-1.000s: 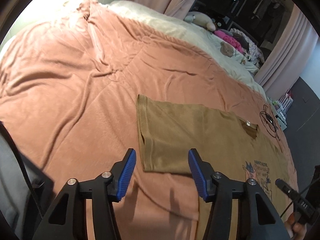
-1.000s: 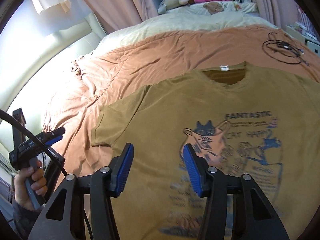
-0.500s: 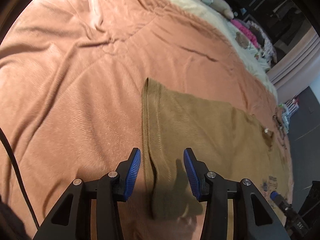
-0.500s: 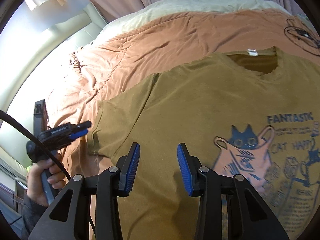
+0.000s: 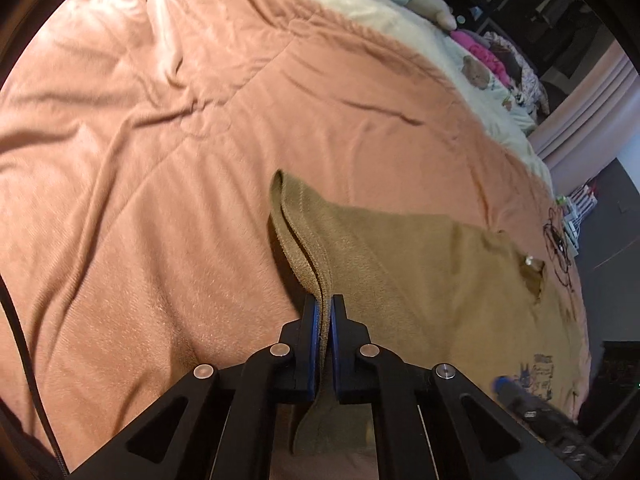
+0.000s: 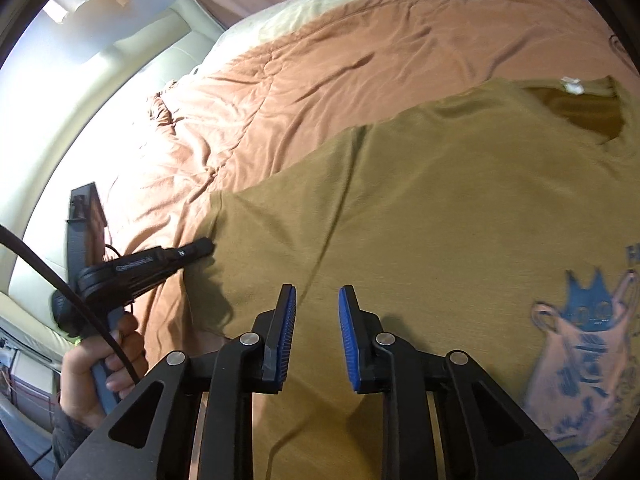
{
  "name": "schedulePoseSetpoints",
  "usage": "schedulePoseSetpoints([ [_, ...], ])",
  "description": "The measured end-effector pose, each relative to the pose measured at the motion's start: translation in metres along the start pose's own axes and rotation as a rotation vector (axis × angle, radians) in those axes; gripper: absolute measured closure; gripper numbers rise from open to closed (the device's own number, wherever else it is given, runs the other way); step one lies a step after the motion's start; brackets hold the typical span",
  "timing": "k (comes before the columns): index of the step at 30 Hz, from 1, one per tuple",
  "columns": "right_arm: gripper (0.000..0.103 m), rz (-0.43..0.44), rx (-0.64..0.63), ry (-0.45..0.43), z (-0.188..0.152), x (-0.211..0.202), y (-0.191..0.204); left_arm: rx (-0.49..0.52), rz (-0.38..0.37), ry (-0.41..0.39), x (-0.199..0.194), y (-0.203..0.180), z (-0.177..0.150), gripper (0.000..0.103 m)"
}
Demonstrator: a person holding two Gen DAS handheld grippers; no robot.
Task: Fold small clothes
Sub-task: 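Grasp the shirt side edge with the left tool and fold it toward the center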
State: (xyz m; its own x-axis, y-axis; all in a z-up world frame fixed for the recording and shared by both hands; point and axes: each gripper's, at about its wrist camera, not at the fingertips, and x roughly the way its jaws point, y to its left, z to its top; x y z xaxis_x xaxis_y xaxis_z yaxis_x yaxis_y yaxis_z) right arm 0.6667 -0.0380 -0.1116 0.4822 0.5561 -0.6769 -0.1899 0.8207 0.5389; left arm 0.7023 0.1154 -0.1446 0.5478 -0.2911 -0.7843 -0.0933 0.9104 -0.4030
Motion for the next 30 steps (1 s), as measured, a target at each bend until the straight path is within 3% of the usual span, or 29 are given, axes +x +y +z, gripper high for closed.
schedulePoseSetpoints([
  [9,0.084,0.012,0.068,0.088,-0.004,0.049,-0.012,0.06,-0.04,-0.032,-0.024,-0.038,0.011,0.098],
  [18,0.083,0.034,0.074,0.053,0.002,0.006,-0.021,0.147,-0.105,-0.043,-0.038,-0.089,0.008,0.098],
  [19,0.08,0.029,0.075,0.045,0.001,0.0,-0.022,0.162,-0.106,-0.041,-0.038,-0.097,0.007,0.098],
  [20,0.069,0.015,0.072,0.034,0.001,-0.006,-0.022,0.173,-0.11,-0.038,-0.038,-0.103,0.005,0.098],
  [21,0.049,0.001,0.064,0.019,0.001,-0.015,-0.023,0.187,-0.119,-0.034,-0.038,-0.11,0.003,0.098],
  [23,0.032,-0.002,0.045,-0.02,-0.003,-0.031,-0.024,0.221,-0.124,-0.027,-0.037,-0.127,-0.001,0.098],
  [30,0.032,-0.008,0.086,-0.053,-0.015,-0.073,-0.054,0.282,-0.158,0.013,-0.025,-0.172,-0.018,0.098],
])
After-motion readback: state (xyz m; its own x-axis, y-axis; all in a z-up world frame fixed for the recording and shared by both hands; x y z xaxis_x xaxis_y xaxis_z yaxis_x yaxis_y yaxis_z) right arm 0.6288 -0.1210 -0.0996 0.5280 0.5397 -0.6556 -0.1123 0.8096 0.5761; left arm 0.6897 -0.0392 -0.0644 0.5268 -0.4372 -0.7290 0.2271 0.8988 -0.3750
